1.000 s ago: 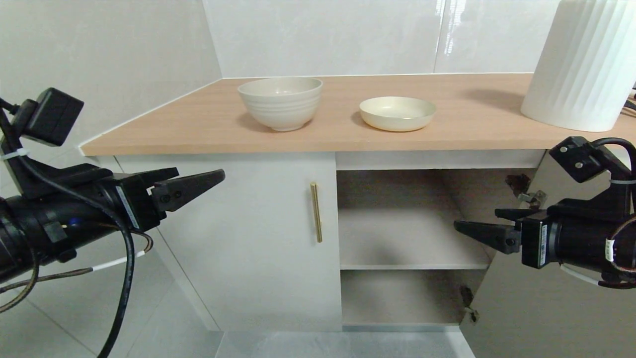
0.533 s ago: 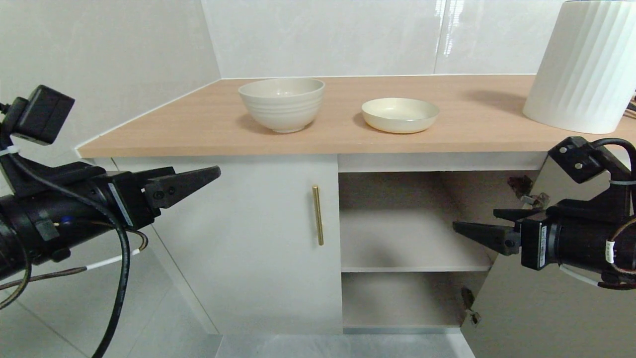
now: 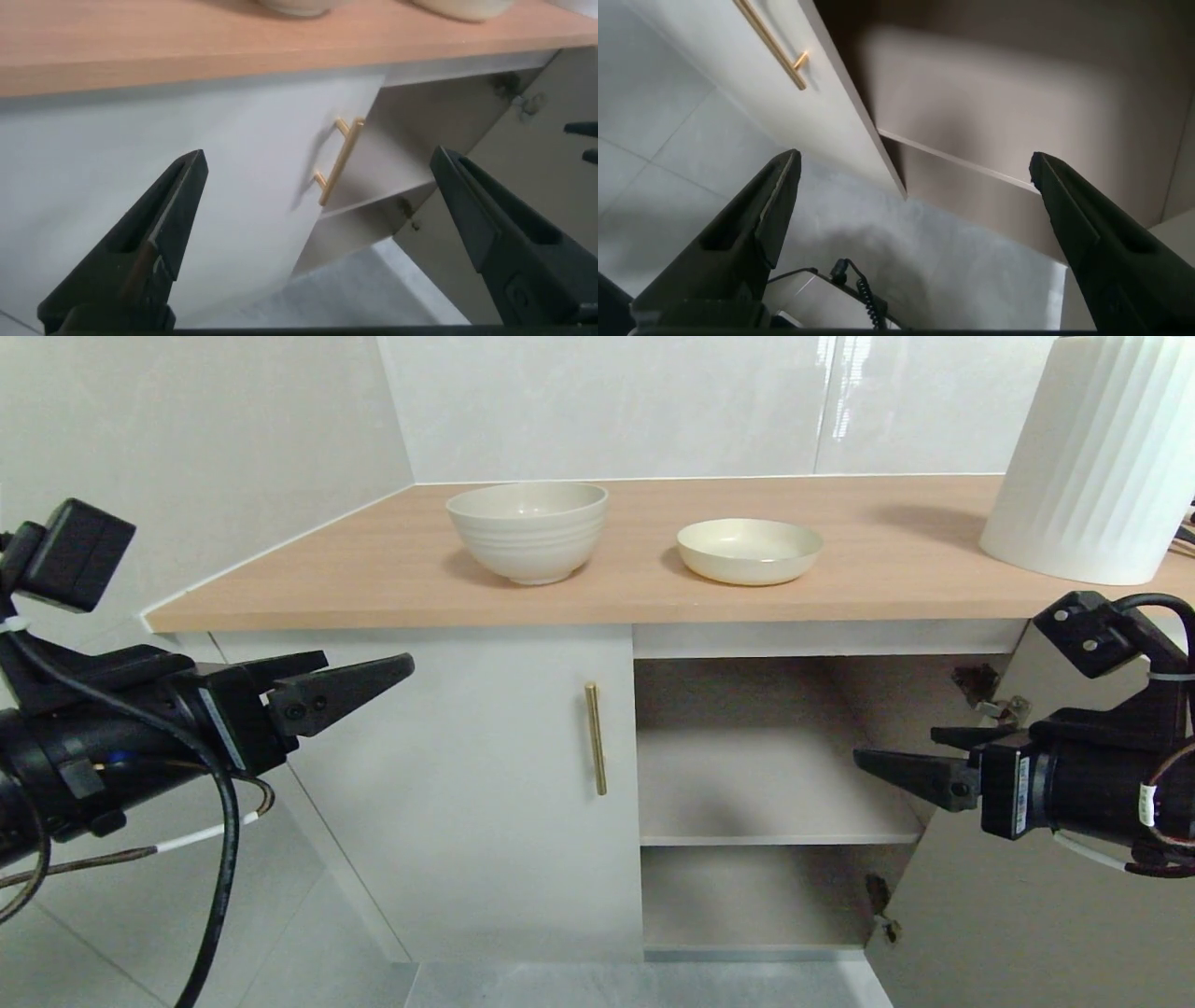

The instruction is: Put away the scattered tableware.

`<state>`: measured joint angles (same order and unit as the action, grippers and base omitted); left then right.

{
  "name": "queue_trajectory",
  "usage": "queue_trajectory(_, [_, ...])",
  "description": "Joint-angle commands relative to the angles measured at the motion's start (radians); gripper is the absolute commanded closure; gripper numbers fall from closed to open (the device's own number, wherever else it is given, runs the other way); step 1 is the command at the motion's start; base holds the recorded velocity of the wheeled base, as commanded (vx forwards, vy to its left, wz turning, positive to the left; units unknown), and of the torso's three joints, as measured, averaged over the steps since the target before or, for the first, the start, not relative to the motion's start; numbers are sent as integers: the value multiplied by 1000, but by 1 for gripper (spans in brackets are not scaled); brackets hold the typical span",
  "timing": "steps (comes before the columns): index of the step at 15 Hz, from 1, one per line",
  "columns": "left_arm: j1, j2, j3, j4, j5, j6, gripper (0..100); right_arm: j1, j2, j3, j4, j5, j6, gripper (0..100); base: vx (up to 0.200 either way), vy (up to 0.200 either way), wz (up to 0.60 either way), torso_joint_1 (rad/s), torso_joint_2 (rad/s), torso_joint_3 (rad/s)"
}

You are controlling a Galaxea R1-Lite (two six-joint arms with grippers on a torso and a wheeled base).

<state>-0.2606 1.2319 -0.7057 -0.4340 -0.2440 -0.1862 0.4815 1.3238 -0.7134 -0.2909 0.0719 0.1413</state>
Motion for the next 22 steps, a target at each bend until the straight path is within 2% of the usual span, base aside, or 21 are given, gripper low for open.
queue_trajectory(1, [0, -17, -3, 1, -1, -1, 0, 0, -3, 0, -1, 0, 0, 0, 0, 0, 0, 0, 0, 0])
queue_trajectory(4, [6, -17, -8, 21, -1, -1, 0, 0, -3, 0, -1, 0, 0, 0, 0, 0, 0, 0, 0, 0])
queue_trajectory(9, [34, -15, -9, 15, 0, -3, 0, 0, -3, 2, -1, 0, 0, 0, 200, 0, 0, -2, 0, 3])
queue_trajectory(16, [32, -80, -8, 20, -6, -3, 0, 0, -86, 46, -11, 29, -3, 0, 0, 0, 0, 0, 0, 0])
queue_trajectory(19, [32, -95, -8, 21, -40, -3, 0, 0, -109, 60, -13, 37, -48, 0, 0, 0, 0, 0, 0, 0])
queue_trajectory(22, [32, -95, -8, 21, -41, -3, 0, 2, -118, 63, -13, 37, -52, 0, 0, 0, 0, 0, 0, 0])
